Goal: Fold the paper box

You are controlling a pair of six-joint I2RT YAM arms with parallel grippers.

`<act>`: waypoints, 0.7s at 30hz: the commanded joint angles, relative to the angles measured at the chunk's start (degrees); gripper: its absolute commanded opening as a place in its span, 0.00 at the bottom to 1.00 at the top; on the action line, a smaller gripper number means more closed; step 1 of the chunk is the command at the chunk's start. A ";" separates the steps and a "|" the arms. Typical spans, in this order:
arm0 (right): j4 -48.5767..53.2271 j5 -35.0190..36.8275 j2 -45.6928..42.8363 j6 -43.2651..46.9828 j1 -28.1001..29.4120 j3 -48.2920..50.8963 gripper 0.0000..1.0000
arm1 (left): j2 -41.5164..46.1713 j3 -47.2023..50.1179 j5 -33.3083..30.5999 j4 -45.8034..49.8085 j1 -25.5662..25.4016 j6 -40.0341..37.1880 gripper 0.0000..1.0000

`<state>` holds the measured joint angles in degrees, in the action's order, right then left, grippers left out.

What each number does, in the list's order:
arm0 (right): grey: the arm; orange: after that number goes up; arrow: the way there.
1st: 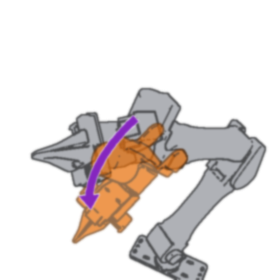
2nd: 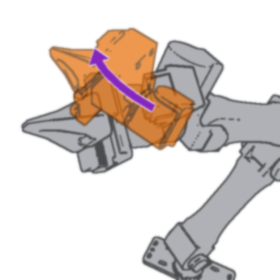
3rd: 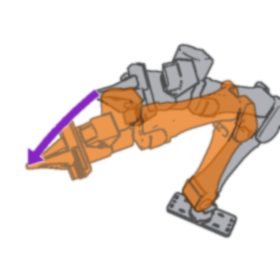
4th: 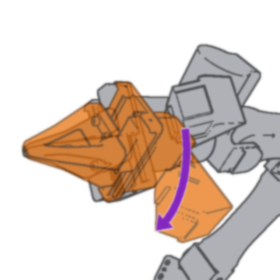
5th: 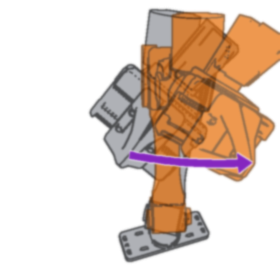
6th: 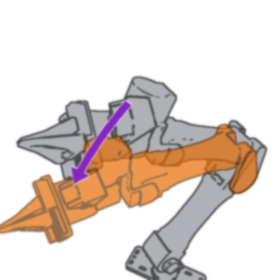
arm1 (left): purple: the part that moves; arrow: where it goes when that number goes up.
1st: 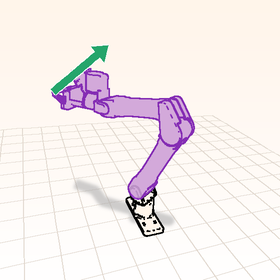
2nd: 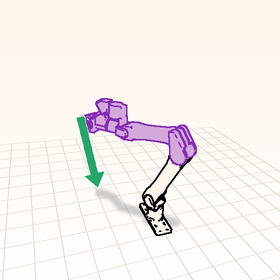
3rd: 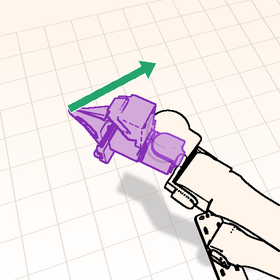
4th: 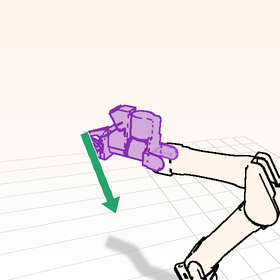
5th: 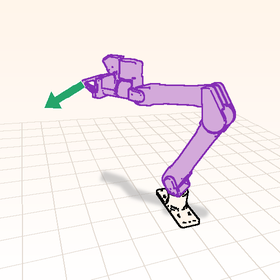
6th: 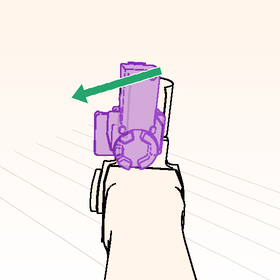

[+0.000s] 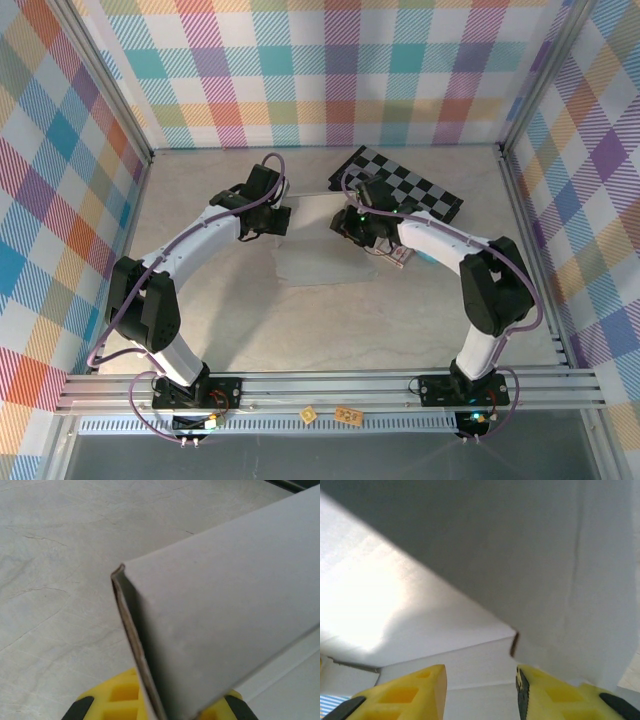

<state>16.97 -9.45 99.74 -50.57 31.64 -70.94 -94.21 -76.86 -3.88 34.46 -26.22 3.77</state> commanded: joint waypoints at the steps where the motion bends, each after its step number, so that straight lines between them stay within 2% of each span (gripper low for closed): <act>1: 4.32 -0.50 -6.39 5.12 -1.65 -3.26 0.44 | 1.14 -2.40 2.79 0.62 1.15 -0.54 0.00; 3: 5.27 -4.55 -9.35 8.68 -3.98 -4.83 0.46 | 1.30 -3.02 4.97 0.39 2.54 -1.37 0.00; 7: 6.01 -18.03 -14.45 14.32 -12.05 -8.42 0.48 | 0.47 -4.37 16.74 -1.94 6.73 -1.78 0.00; 11: 6.53 -27.05 -16.89 13.79 -22.11 -10.03 0.47 | -1.26 -5.22 28.11 -5.76 10.09 -1.40 0.00; 15: 1.11 -37.37 -16.68 11.52 -30.27 -6.99 0.41 | -3.88 -6.51 38.30 -8.18 12.47 -1.92 0.00; 18: 0.08 -44.12 -13.25 13.94 -32.00 -6.10 0.36 | -5.93 -8.38 43.73 -7.37 12.94 -3.28 0.00; 21: -2.99 -52.00 -9.74 15.94 -31.80 -5.66 0.37 | -7.65 -9.39 47.11 -6.88 13.03 -3.77 0.00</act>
<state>17.04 -49.39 87.29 -37.89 -0.73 -77.60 -100.66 -83.96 34.44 27.94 -13.56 1.67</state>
